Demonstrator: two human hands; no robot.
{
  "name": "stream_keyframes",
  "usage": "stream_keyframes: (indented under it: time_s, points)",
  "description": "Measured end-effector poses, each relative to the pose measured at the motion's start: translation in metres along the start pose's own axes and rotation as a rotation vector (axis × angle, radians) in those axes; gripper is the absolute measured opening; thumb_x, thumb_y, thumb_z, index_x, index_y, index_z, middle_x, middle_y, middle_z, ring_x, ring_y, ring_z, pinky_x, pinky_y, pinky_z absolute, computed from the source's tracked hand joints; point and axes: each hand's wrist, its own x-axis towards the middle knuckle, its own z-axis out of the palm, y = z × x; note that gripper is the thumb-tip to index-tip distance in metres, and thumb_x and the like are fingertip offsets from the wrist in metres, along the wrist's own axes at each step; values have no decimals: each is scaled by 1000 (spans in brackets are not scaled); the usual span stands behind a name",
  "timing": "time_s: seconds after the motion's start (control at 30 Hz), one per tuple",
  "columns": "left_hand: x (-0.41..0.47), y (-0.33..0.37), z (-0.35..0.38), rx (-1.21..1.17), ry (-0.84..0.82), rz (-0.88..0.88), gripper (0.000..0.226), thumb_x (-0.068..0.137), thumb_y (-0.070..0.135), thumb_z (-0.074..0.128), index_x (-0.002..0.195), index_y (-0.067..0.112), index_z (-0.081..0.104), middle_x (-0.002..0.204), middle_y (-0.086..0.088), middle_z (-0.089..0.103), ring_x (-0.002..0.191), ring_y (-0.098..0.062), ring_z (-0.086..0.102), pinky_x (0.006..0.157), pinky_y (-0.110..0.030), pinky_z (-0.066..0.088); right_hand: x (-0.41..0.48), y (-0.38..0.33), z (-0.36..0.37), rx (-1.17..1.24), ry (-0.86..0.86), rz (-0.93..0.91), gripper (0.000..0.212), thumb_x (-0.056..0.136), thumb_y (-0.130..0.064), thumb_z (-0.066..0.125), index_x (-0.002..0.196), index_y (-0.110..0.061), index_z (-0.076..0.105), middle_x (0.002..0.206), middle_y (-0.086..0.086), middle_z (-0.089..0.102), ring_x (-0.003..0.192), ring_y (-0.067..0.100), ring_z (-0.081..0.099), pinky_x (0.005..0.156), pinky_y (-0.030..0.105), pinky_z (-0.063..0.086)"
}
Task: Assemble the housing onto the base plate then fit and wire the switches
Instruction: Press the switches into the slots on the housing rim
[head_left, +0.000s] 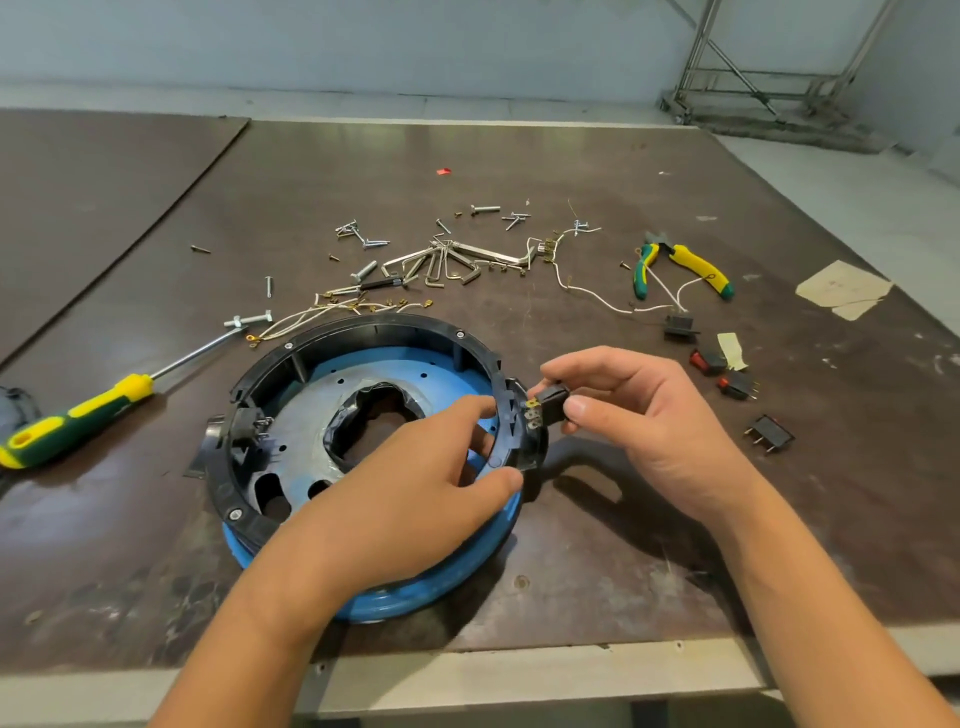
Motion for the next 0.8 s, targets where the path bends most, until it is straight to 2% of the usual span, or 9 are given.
stream_keyframes:
  time_s: [0.2,0.33,0.47,0.57,0.67,0.73,0.8]
  points:
    - [-2,-2,-1,-96,17,-26,61,86,54,59,142,43,38,114,22,57,99,0,58,85,-22,49,-3,-1,0,-8,-57,22,26,92,-4,66,114,-17,72,110,4,74,107,22,70,91,26,54]
    - [-3,-3,-1,-126,23,-33,60,84,55,61,139,45,40,117,23,58,95,-2,61,89,-32,52,-5,-1,0,-20,-106,26,23,90,0,68,112,-6,71,106,5,75,104,22,71,89,25,54]
    - [-3,-3,-1,-133,40,-37,58,82,57,62,135,48,43,120,22,56,88,-2,61,88,-33,53,-3,1,3,-23,-103,18,23,85,6,70,108,0,69,103,10,74,101,27,71,90,34,57]
    - [-4,-3,-1,-106,61,-42,61,77,63,59,134,50,42,121,23,50,95,4,55,85,-23,49,-1,1,4,-44,-107,-2,23,84,7,70,107,2,70,101,8,74,99,26,71,88,32,57]
    - [-4,-2,-1,-73,74,-24,61,76,64,56,134,50,42,124,26,45,104,16,47,76,-11,42,1,-2,4,-77,-116,-1,22,83,4,72,105,1,71,99,8,73,95,26,71,84,36,59]
    - [-2,-1,-1,-72,72,-13,62,79,61,58,137,46,42,130,26,49,110,13,49,86,-16,45,1,-2,4,-119,-114,-11,21,83,4,72,104,-1,72,98,8,73,92,26,70,82,38,59]
    - [-2,-1,-1,-70,60,-15,62,83,57,60,140,43,40,134,24,51,116,6,51,98,-28,48,1,-2,3,-127,-105,-17,21,83,5,72,103,0,72,98,9,73,91,26,70,81,38,59]
